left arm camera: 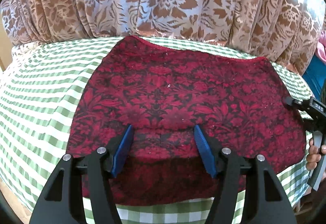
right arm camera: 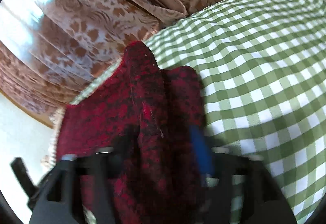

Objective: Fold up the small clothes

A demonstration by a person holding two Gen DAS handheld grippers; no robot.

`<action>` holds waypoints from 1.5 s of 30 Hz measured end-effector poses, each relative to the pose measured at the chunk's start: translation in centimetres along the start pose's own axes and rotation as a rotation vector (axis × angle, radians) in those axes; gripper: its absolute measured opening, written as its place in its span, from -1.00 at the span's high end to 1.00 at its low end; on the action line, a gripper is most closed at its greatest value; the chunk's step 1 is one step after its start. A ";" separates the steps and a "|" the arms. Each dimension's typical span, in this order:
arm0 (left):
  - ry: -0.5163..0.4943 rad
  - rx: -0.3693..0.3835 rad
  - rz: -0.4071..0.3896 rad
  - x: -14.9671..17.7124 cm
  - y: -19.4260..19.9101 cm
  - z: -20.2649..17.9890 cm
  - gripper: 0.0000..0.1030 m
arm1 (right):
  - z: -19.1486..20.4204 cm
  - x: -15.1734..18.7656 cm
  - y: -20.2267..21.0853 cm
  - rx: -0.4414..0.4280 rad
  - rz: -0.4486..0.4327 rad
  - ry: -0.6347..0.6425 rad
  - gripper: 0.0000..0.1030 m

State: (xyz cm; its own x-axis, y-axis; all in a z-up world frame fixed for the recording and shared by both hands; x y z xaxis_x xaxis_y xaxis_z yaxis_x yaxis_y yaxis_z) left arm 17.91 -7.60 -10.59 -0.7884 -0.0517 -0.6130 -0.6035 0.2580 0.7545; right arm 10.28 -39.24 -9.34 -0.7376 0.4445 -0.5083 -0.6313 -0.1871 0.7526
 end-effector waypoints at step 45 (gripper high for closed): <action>0.068 0.185 0.061 1.2 -1.5 -0.5 -0.10 | 27.2 -2.3 -0.2 -0.212 0.147 0.402 0.34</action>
State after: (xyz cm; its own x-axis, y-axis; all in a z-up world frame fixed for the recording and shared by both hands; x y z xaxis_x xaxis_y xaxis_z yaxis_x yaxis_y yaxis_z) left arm 17.79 -8.56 -12.39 -0.8327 -0.0939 -0.5457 -0.5274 0.4347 0.7300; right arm 18.64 -16.39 3.08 -0.8303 0.0335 -0.5563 -0.5177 -0.4157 0.7478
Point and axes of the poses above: each gripper's, at about its wrist camera, not at the fingertips, and y roughly against the way its jaws point, z to its left, x to its underside, the point moved 6 cm from there along -y, roughly the way its jaws point, and after that the axes turned 11 degrees about y, right-handed, at the moved point
